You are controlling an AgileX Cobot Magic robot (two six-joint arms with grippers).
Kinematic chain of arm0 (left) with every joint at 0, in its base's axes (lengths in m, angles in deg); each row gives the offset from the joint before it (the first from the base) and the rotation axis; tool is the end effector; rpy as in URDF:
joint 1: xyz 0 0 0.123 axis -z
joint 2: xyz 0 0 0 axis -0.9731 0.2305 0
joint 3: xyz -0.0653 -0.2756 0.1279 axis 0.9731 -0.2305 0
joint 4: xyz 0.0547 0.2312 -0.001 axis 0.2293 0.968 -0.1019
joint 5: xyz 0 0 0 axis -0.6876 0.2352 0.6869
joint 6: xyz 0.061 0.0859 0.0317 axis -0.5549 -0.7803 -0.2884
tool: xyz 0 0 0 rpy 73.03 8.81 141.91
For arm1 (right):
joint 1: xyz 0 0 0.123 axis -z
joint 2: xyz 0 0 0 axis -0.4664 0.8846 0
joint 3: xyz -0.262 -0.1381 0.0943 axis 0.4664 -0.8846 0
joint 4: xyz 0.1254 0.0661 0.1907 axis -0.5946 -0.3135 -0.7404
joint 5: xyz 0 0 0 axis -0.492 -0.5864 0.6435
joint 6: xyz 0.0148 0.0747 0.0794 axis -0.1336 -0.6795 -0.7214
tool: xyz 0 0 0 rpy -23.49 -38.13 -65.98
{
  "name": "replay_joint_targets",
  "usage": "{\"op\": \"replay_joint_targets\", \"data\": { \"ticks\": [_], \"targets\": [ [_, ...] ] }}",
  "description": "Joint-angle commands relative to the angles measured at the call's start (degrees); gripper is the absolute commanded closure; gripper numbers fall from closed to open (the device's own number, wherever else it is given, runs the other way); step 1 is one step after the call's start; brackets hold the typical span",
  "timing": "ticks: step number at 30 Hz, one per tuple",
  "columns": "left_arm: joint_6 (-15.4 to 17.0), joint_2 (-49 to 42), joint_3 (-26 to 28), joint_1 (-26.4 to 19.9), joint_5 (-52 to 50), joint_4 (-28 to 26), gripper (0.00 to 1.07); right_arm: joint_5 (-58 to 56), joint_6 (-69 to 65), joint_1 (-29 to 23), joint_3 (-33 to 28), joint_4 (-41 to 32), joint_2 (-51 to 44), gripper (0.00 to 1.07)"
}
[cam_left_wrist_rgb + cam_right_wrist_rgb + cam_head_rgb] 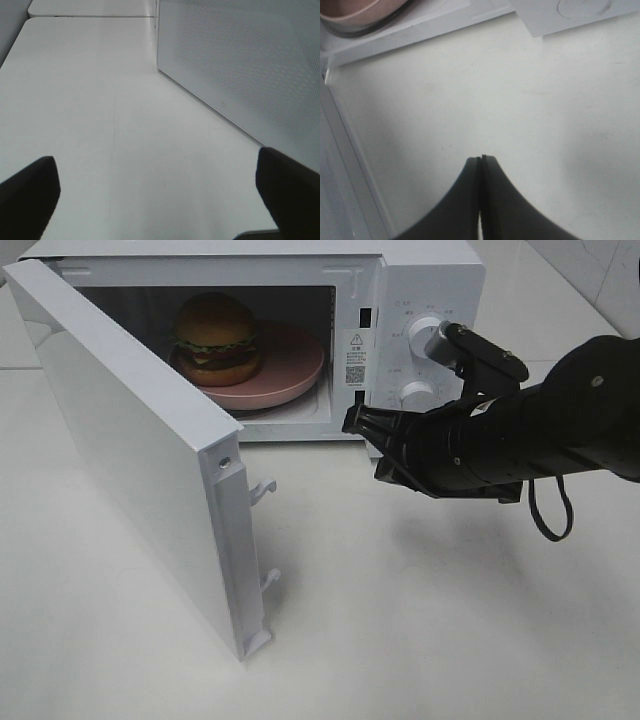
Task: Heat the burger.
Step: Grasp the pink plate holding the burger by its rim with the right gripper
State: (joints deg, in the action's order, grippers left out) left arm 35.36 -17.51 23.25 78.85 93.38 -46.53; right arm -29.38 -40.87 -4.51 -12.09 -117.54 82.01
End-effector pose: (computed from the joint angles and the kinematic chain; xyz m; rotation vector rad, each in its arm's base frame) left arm -0.0302 -0.0036 0.2641 0.0352 2.0425 -0.0877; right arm 0.2678 0.1617 0.1996 0.2692 2.3792 0.5875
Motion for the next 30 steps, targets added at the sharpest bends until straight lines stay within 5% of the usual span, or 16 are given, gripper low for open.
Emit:
{"op": "replay_joint_targets", "data": {
  "ticks": [1,20,30],
  "targets": [
    [0.06,-0.23,0.00,0.06,-0.46,-0.23,0.07,-2.35,3.04,0.29,-0.17,1.09,-0.86,1.07],
    [0.00,-0.23,0.00,0.06,-0.46,-0.23,0.07,-32.20,14.84,0.29,7.85,31.05,-5.10,1.04],
    [0.06,-0.23,0.00,0.06,-0.46,-0.23,0.07,-42.34,33.12,0.29,11.00,36.84,-5.44,1.02]
  ]
}}
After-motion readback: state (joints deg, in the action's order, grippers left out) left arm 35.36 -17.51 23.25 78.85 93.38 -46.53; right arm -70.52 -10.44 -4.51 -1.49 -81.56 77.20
